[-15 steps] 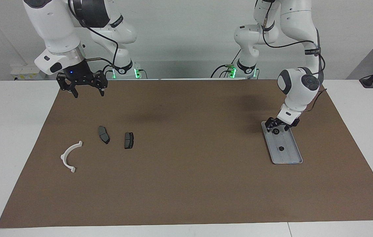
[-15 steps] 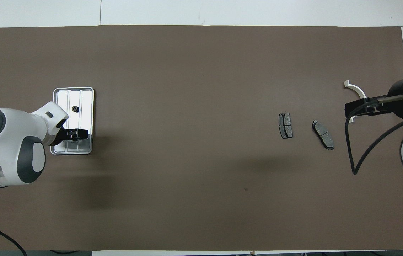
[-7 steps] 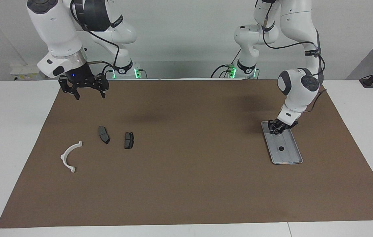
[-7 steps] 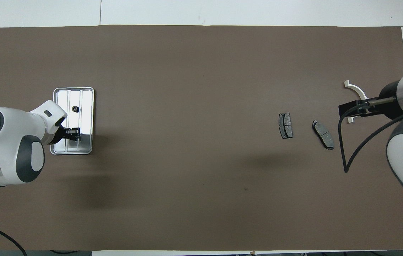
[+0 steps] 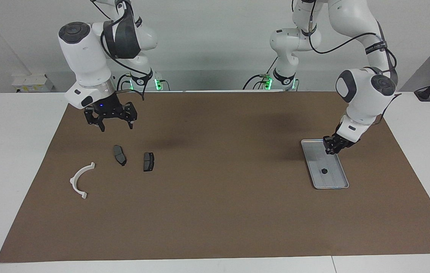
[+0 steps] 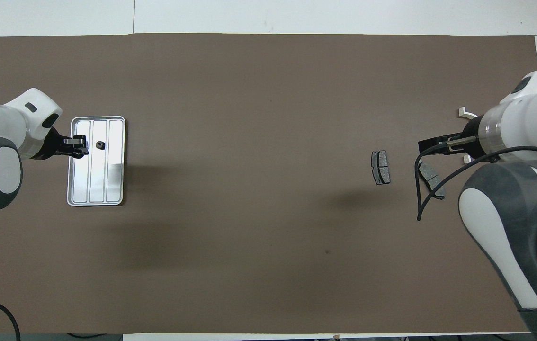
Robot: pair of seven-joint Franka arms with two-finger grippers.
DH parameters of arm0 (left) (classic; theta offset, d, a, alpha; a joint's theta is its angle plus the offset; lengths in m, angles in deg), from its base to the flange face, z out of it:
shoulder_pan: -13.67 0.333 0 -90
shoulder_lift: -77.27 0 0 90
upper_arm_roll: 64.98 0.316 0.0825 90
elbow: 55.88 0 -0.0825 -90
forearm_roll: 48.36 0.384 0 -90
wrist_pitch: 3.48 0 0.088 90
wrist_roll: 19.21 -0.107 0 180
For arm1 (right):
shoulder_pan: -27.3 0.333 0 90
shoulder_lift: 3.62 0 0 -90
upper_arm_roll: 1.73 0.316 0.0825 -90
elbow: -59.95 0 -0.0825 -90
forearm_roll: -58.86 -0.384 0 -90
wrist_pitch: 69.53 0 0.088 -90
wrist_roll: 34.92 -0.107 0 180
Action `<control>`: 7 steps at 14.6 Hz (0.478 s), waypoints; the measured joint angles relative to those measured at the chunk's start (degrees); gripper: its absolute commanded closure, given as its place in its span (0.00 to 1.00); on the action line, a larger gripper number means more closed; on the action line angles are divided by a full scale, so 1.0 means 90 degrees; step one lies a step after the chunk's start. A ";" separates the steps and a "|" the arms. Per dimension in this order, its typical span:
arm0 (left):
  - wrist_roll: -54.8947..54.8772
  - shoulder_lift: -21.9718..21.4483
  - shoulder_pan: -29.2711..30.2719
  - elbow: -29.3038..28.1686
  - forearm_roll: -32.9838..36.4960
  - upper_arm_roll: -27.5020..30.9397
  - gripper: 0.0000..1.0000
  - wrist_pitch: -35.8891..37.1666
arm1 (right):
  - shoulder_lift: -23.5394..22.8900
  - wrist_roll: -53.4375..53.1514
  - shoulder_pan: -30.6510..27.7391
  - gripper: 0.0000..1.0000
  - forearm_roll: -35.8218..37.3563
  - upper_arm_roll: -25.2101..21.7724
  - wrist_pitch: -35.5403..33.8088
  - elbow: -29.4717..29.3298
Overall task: Place bearing gear from tray to pile
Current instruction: 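Lift the dark part with the left gripper and set it mid-table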
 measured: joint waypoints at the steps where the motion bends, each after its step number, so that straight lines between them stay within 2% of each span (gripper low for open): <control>1: 0.0391 0.0014 -0.0248 0.0027 0.0000 -0.0006 1.00 -0.0003 | -0.0089 -0.0039 0.0012 0.00 0.0000 0.0000 0.0146 0.0065; 5: 0.2111 0.0138 -0.1473 0.0188 0.0140 -0.0042 1.00 -0.0039 | -0.0360 -0.0060 0.0126 0.00 -0.0001 0.0003 0.0452 0.0101; 7: 0.2848 0.0455 -0.2032 0.0605 0.0168 -0.0035 1.00 0.0006 | -0.0358 -0.0060 0.0129 0.00 -0.0001 0.0003 0.0454 0.0092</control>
